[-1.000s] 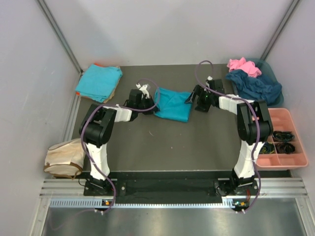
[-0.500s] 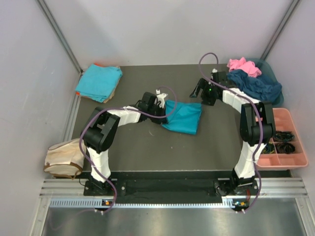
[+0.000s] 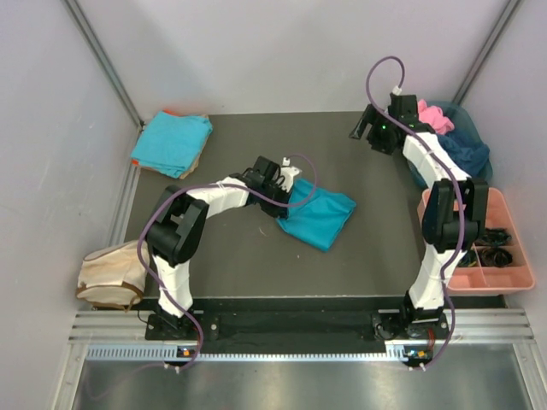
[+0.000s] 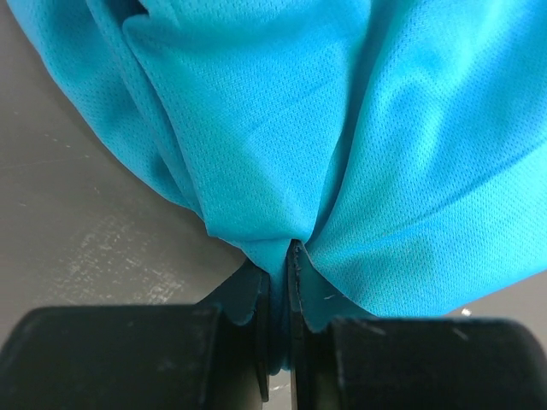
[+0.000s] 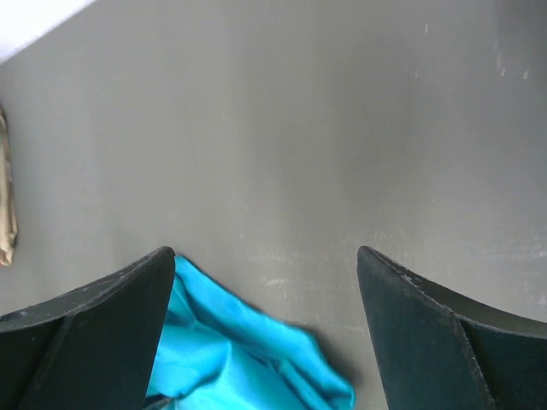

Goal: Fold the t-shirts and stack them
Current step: Fold the tshirt

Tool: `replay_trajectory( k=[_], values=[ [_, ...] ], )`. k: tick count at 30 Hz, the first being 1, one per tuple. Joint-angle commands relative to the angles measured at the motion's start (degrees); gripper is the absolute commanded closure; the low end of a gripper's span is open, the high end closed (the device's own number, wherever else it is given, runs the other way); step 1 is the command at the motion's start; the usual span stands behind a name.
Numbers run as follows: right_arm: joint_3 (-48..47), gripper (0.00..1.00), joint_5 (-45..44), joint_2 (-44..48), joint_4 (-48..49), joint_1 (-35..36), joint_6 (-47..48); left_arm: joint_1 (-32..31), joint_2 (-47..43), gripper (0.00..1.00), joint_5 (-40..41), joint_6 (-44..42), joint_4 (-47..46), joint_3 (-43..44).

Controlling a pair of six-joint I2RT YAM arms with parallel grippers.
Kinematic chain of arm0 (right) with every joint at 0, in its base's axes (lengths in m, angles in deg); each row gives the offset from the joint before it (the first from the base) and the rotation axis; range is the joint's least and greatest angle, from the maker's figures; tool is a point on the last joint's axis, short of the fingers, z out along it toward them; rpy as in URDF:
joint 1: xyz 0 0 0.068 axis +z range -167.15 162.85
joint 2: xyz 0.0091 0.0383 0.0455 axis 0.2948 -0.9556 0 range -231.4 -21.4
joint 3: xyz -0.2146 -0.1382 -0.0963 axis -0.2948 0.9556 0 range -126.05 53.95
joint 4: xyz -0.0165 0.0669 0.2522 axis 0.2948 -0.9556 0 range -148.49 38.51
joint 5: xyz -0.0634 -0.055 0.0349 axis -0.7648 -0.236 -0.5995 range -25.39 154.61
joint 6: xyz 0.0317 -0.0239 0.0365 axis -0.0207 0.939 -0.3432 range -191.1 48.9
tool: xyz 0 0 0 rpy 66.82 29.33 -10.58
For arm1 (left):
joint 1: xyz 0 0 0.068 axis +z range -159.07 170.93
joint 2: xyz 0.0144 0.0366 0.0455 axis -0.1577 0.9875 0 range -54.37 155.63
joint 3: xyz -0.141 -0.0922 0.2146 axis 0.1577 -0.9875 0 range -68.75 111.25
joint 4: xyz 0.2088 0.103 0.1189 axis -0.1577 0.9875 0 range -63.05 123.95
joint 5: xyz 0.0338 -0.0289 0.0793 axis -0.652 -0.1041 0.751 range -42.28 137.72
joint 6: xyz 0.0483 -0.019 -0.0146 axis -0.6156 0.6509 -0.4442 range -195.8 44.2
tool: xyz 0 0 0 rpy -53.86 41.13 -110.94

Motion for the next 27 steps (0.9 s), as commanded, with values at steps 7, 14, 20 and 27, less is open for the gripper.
replay_trajectory(
  k=[7,14,20,27],
  values=[
    [-7.29,0.13,2.44,-4.41,-1.43,-0.62,-0.23,2.04,4.45,0.85,-2.99,-21.44,19.66,7.0],
    [-5.79,0.13,3.5,-4.59,-0.38,-0.62,-0.58,3.27,7.54,0.77,2.27,-21.27,22.23,11.42],
    [-5.44,0.13,4.2,-4.68,-0.02,-0.71,-0.93,6.61,5.53,0.69,1.49,-19.95,18.71,10.8],
    [-5.36,0.13,4.9,-5.21,0.06,-0.62,-1.11,7.92,2.01,0.49,-1.51,-19.34,16.43,8.26]
  ],
)
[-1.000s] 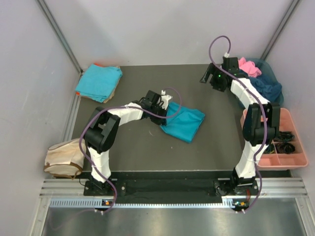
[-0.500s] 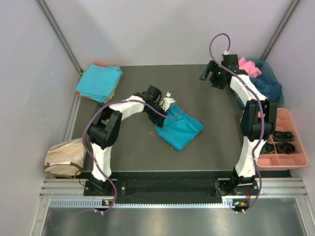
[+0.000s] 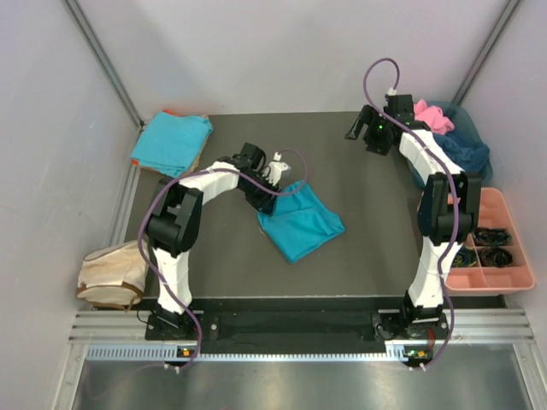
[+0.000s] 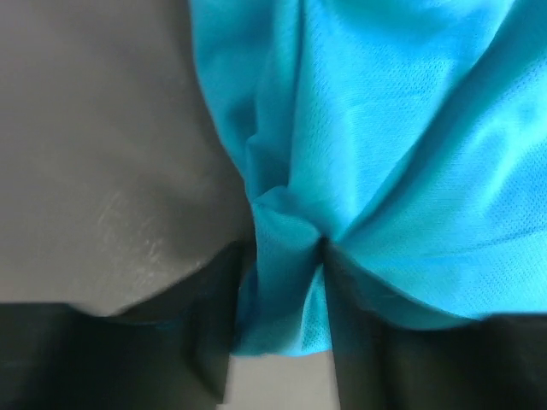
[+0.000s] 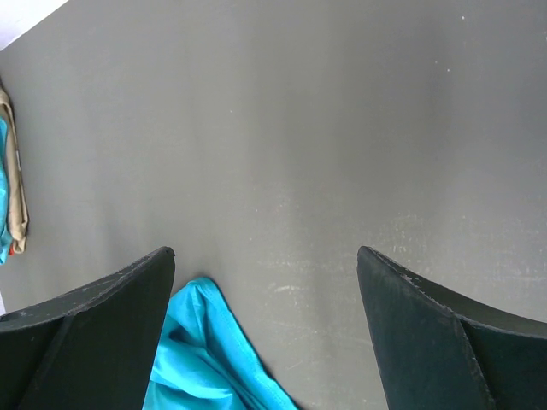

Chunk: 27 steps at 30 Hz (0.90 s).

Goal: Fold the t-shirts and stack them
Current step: Fold the tshirt

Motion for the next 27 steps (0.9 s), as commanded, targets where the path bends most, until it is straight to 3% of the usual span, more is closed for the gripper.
replay_trajectory(
  k=[1,3,5,7,9,10,16,20,23,27],
  values=[
    [-0.46,0.13,1.36,-0.11,1.79,-0.27,-0.41,1.26,-2.45,0.46,2.08,-1.08,-0.82,-2.0],
    [-0.02,0.12,1.72,0.06,1.88,-0.27,-0.5,2.05,-2.8,0.34,2.43,-0.38,-1.35,-2.0],
    [0.33,0.12,1.8,0.32,2.06,-0.36,-0.5,2.93,-3.16,0.32,3.39,0.84,-2.75,-2.17],
    [0.77,0.12,2.07,0.41,2.32,-0.36,-0.5,3.72,-4.38,0.18,3.13,1.81,-4.15,-2.79],
    [1.39,0.12,2.15,0.59,2.58,-0.36,-0.41,5.21,-6.22,0.16,3.22,4.44,-7.39,-3.92],
    [1.74,0.12,2.16,0.76,2.67,-0.36,-0.41,5.74,-6.93,0.01,3.13,5.33,-8.37,-4.37],
    [6.39,0.12,3.82,1.64,5.83,-0.19,-1.81,8.29,-13.52,0.01,6.64,17.09,-20.82,-9.9],
    [10.26,0.12,4.44,2.35,7.68,-0.19,-2.43,8.3,-17.21,0.01,5.52,34.28,-31.02,-15.7],
    [14.2,0.12,5.4,3.22,9.52,0.25,-3.13,7.42,-20.81,0.01,4.55,46.24,-41.99,-23.77],
    [16.76,0.12,5.58,4.28,10.41,1.48,-3.13,2.77,-26.69,0.01,8.83,52.43,-46.08,-34.33]
  ],
)
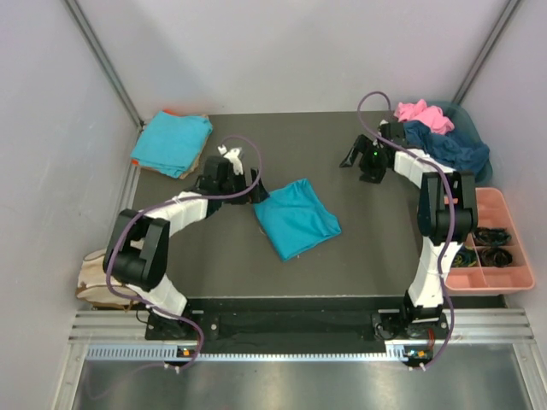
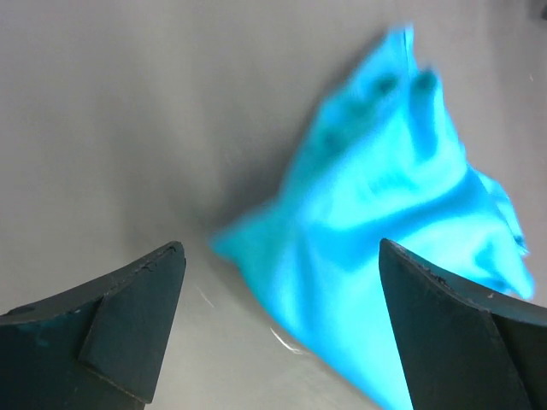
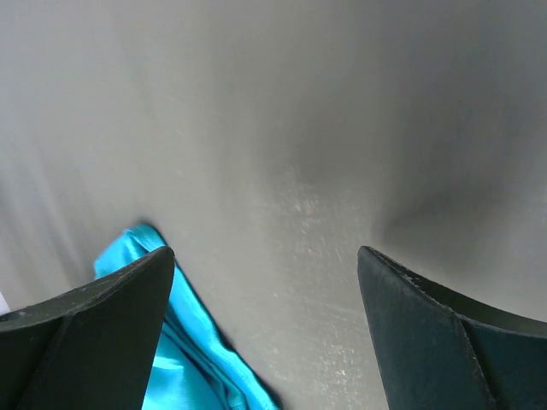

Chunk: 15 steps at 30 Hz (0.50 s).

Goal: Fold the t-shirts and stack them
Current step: Fold the tshirt

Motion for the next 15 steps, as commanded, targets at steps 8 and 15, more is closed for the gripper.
replay_trajectory(
  k=[8,15],
  values=[
    [5.11,0.12,0.53,6.56,4.44,4.87,-0.12,-12.27,-19.02,0.01,10.01,25.41,-16.36,-23.21],
    [6.78,0.12,0.27,7.53,4.97,6.45,-0.2,-14.65,-27.48,0.01,17.84,29.47,-14.52,-30.87]
  ],
)
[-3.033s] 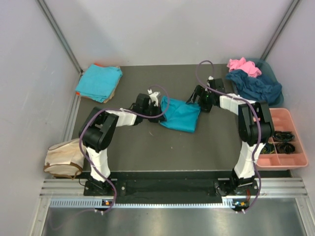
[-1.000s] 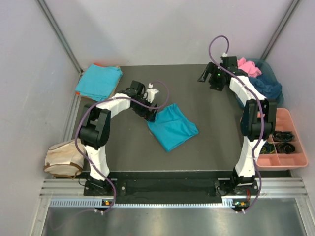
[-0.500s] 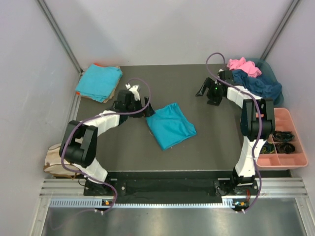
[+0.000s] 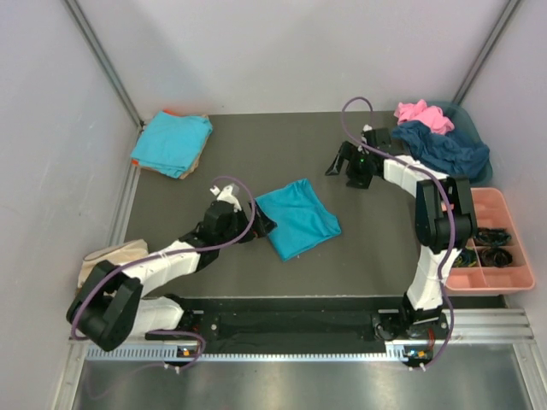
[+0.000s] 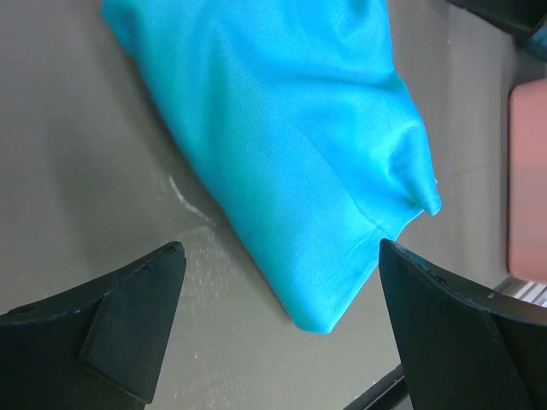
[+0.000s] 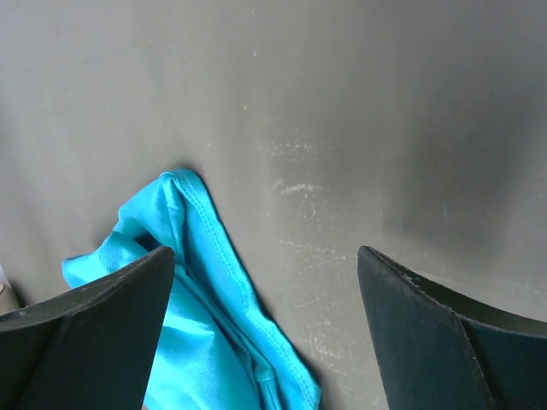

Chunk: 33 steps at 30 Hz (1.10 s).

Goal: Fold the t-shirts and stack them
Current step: Fold the tshirt

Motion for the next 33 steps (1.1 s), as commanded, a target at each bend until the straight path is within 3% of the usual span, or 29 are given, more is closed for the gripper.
replay_trajectory(
  k=[1,7,13,18,22,33],
  values=[
    [0.99,0.12,-0.21,3.27,2.61,0.9,0.08,-0.79,-4.46,0.01,8.59,5.12,-3.57,-4.45],
    [2.22,0.12,-0.13,3.97,3.31,1.34,-0.27,-1.67,-3.33,0.01,13.35,8.98,-6.47,-7.71],
    [2.58,0.12,-0.83,4.76,3.05,1.43,-0.18,-1.94,5.89,0.01,14.85,10.65,-4.88,-4.81],
    [2.66,0.12,-1.01,4.68,2.79,1.43,0.08,-2.37,15.12,0.01,9.14,15.75,-18.39,-6.65],
    [2.49,0.12,-1.18,4.59,2.78,1.43,0.08,-3.6,21.53,0.01,7.21,20.06,-24.13,-7.53],
    [3.1,0.12,-1.27,4.68,3.05,1.43,-0.36,-9.14,20.06,0.04,9.92,22.35,-20.19,-8.23]
  ],
)
